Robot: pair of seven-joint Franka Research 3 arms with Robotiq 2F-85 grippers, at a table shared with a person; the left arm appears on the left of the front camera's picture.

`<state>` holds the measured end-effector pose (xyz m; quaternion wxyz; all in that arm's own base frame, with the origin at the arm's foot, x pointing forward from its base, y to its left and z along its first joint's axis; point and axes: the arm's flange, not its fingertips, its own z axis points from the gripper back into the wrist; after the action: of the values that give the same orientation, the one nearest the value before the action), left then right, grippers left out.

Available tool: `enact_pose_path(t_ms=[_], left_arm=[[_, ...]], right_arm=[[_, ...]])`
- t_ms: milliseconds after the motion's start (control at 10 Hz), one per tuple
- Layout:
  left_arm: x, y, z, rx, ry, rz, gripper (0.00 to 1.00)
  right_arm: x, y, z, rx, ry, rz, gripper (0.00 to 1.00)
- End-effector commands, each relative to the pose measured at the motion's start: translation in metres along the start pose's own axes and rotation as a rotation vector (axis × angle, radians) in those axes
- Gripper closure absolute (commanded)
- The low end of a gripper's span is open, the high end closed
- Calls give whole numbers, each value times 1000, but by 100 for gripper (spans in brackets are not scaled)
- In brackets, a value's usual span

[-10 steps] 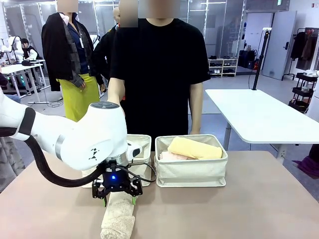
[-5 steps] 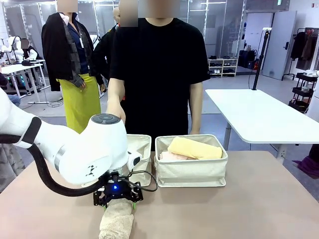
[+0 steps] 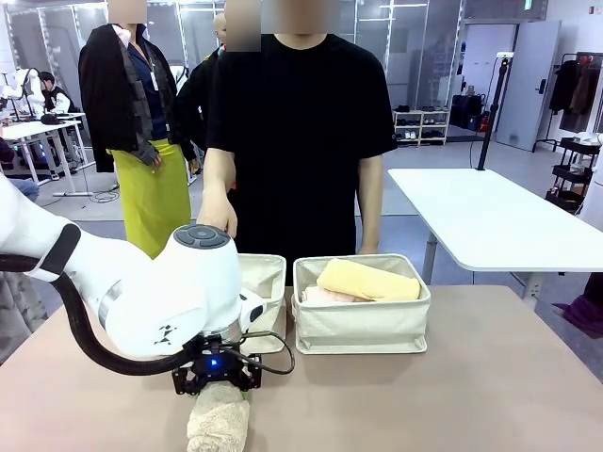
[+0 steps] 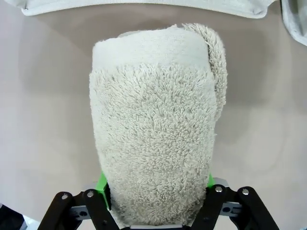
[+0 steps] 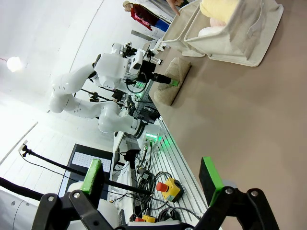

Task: Divide the towels into two baskets.
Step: Pick up one hotel-folded towel from the bottom of the table and place it in the Fabric basket indicated by the person.

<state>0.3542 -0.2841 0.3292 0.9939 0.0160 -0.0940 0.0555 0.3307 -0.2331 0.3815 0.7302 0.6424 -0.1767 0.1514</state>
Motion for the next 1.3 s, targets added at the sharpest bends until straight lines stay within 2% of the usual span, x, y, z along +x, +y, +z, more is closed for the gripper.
enact_pose_path(t_ms=[0,200,300,400,500,600,700,800,900,1200], left_arm=[[-4,-5,2,-2,-33,7,54],[-8,3,36,-86,5,-85,53],[-11,10,69,-76,-17,-136,53],[-13,17,107,-136,-18,-225,53],[-2,23,139,-100,-55,-201,53],[4,24,154,-115,-59,-290,53],[14,21,165,-124,-66,-316,53],[18,17,167,-126,-52,-291,53],[1,18,160,-124,-80,-277,53],[1,18,160,-124,-80,-277,53]], right_arm=[[0,2,-1,1,3,2,0],[0,2,-1,1,3,2,0],[0,2,-1,1,3,2,0],[0,2,-1,1,3,2,0],[0,2,-1,1,3,2,0],[0,2,-1,1,3,2,0],[0,2,-1,1,3,2,0],[0,2,-1,1,3,2,0],[0,2,-1,1,3,2,0],[0,2,-1,1,3,2,0]])
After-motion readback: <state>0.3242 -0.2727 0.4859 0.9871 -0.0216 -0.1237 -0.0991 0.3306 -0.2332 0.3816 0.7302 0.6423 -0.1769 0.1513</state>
